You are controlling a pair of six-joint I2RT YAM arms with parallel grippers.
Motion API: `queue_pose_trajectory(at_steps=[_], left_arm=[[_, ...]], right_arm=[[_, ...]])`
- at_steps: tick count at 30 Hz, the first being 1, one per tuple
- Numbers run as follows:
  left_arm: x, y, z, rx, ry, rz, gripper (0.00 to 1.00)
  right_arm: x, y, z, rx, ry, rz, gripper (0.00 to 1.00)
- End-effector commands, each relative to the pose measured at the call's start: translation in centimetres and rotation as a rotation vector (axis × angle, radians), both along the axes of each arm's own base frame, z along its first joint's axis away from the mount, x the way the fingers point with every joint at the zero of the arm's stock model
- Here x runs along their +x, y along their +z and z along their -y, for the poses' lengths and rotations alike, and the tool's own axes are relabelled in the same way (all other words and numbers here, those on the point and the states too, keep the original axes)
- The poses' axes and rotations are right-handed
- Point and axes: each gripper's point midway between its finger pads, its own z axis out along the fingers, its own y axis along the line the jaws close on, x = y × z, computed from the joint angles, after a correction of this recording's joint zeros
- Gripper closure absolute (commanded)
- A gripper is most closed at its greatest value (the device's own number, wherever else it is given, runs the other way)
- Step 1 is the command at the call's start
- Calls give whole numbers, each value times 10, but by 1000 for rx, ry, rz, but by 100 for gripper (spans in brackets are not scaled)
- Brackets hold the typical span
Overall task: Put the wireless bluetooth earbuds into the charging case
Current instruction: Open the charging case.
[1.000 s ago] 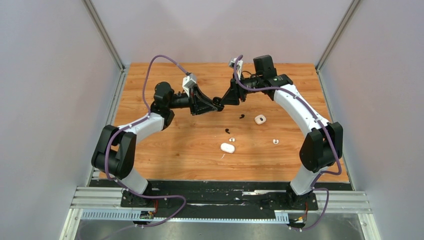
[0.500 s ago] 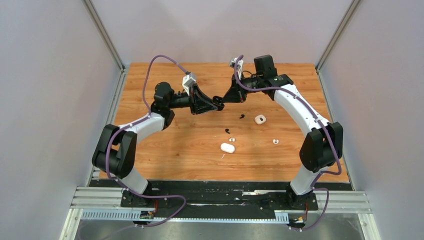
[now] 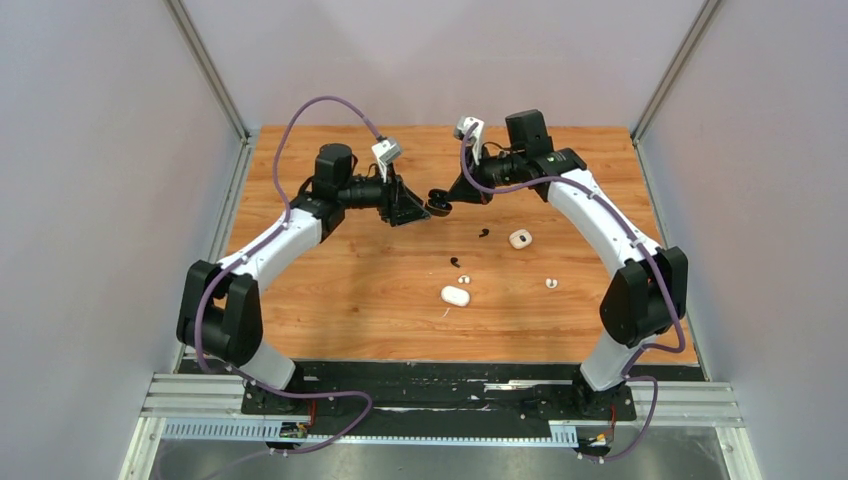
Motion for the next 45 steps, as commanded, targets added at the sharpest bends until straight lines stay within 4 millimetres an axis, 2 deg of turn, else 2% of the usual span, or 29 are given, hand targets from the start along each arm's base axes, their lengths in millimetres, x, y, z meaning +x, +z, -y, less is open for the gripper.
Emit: queue_pose_trajectory(at_steps=[1,3,4,5,9,10,11,12,15,16,17,18,26,29,34,38,45], left_arm=[[-23,16,-28,173,-37,89,34],[-25,34,-31,189,-58,101,31],[-30,33,-34,204,-67,71,31],[-25,43,-32,202,-72,93,31],[-12,50,-25,203,-72,-4,36],[-15,47,-25,209,-84,-50,37],[-9,49,-21,200,-102,-65,38],[-9,41,-20,212,-113,-119,39],[-4,44,-16,220,-147,-154,38],[-6,35,-16,234,-161,-214,38],[-8,39,-17,238,-169,-227,37],[-7,33,-15,238,-182,-257,37],[-12,27,-10,214,-234,-375,38],[-12,26,-13,198,-241,-407,38],[1,31,-27,84,-233,-533,41],[-12,41,-30,48,-301,-560,41],[-24,33,-26,86,-338,-577,45]], right_arm=[[-4,27,5,-52,60,248,100],[-7,23,5,-78,89,294,100],[-9,22,5,-91,105,319,100],[-11,21,5,-104,121,338,100],[-19,21,-1,-142,192,424,100],[-21,21,-2,-151,212,436,100],[-23,21,-4,-157,227,442,100],[-24,22,-5,-162,236,446,100],[-26,22,-10,-174,270,438,100],[-26,21,-12,-177,277,432,100],[-25,21,-14,-180,282,432,100],[-25,23,-16,-179,285,437,100],[-30,25,-34,-194,331,491,100],[-32,22,-36,-199,339,491,100],[-35,19,-35,-202,351,490,100],[-34,14,-36,-207,352,476,100],[-29,13,-42,-204,359,475,100]])
